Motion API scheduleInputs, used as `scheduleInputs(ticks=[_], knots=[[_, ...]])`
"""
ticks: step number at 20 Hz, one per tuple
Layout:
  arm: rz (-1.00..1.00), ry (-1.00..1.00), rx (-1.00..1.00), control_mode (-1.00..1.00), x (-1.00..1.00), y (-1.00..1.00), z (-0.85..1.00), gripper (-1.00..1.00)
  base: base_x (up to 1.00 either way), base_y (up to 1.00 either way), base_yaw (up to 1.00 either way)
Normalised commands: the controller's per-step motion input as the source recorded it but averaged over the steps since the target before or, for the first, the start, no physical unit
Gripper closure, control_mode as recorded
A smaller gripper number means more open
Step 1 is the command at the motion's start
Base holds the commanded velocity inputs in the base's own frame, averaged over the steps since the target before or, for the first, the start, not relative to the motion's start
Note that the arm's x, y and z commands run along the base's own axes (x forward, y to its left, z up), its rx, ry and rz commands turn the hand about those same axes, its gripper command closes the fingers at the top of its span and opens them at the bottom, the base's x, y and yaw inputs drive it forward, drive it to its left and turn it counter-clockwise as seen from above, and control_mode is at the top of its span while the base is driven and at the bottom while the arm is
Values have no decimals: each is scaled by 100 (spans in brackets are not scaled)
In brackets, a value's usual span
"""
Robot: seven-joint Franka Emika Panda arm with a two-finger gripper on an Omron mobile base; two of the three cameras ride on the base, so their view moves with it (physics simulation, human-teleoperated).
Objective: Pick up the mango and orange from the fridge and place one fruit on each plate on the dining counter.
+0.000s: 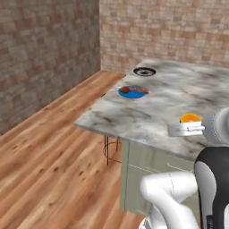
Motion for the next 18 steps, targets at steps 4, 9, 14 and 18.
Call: scheduleInputs(ticks=[4,9,14,18], knots=[[0,0,0,100,0,0,0,100,100,78,-18],[0,0,0,100,0,0,0,100,97,100,-32],[0,0,0,100,0,0,0,100,83,99,-41],[0,0,0,100,0,0,0,100,78,98,-44]])
